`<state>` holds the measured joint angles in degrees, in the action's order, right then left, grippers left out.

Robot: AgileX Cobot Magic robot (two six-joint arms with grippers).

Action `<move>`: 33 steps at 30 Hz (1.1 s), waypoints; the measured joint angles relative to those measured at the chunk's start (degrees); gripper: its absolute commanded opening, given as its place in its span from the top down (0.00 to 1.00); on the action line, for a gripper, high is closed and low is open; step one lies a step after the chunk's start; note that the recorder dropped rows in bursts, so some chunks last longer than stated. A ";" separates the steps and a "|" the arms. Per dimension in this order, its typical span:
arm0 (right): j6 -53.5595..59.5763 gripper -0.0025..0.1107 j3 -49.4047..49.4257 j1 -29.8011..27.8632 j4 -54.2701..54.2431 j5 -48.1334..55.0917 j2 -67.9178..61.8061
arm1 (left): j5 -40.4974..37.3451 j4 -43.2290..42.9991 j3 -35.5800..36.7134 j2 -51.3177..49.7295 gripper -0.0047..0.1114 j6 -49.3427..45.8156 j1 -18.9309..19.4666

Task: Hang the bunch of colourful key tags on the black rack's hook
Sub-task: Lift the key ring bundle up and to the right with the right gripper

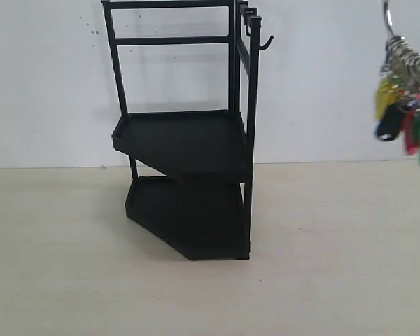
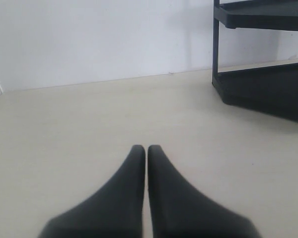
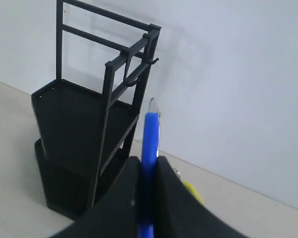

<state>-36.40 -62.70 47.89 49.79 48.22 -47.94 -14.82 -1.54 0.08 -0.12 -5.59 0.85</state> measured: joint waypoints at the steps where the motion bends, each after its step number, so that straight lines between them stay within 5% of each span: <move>1: 1.05 0.98 0.00 0.00 -0.89 0.30 0.49 | 0.00 0.00 0.00 0.00 0.92 0.00 0.00; 8: -3.61 0.98 0.03 0.00 4.70 5.24 0.15 | 0.00 0.00 0.00 0.00 0.92 0.00 0.00; 12: 3.87 0.98 0.03 0.00 0.33 0.92 -0.44 | 0.00 0.00 0.00 0.00 0.92 0.00 0.00; 16: -3.21 0.98 0.03 0.00 3.19 1.11 -3.14 | 0.00 0.00 0.00 0.00 0.92 0.00 0.00; 20: 3.59 0.98 0.03 0.00 0.09 -0.63 -5.23 | 0.00 0.00 0.00 0.00 0.92 0.00 0.00; 25: -4.26 0.98 0.03 -0.62 3.84 0.08 -7.79 | 0.00 0.00 0.00 0.00 0.92 0.00 0.00; 29: 2.90 0.98 0.03 -0.88 1.44 -2.59 -8.17 | 0.00 0.00 0.00 0.00 0.92 0.00 0.00; 33: -6.40 0.98 0.03 -2.34 2.97 -3.16 -8.57 | 0.00 0.00 0.00 0.00 0.92 0.00 0.00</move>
<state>-42.80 -62.66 45.55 52.75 45.06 -56.51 -14.82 -1.54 0.08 -0.12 -5.59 0.85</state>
